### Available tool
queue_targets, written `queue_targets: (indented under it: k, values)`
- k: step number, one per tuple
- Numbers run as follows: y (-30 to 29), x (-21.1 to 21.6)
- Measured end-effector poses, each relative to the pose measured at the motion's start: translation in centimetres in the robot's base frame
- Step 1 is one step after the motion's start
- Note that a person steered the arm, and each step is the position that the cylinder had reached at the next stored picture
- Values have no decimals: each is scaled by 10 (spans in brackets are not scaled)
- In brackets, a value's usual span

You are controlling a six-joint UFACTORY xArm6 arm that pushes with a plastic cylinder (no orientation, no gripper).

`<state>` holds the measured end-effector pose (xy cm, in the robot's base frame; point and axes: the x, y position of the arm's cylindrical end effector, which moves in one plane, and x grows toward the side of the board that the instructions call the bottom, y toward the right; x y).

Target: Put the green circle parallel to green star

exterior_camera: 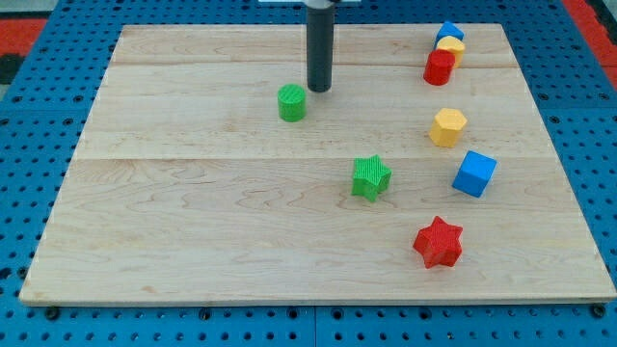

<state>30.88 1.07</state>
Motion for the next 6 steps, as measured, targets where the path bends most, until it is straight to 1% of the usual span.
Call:
queue_targets:
  k: [1, 2, 3, 4, 5, 6]
  values:
    - [-22, 42]
    - [-28, 95]
    - [-28, 46]
    - [-65, 40]
    - [-69, 97]
    - [-70, 122]
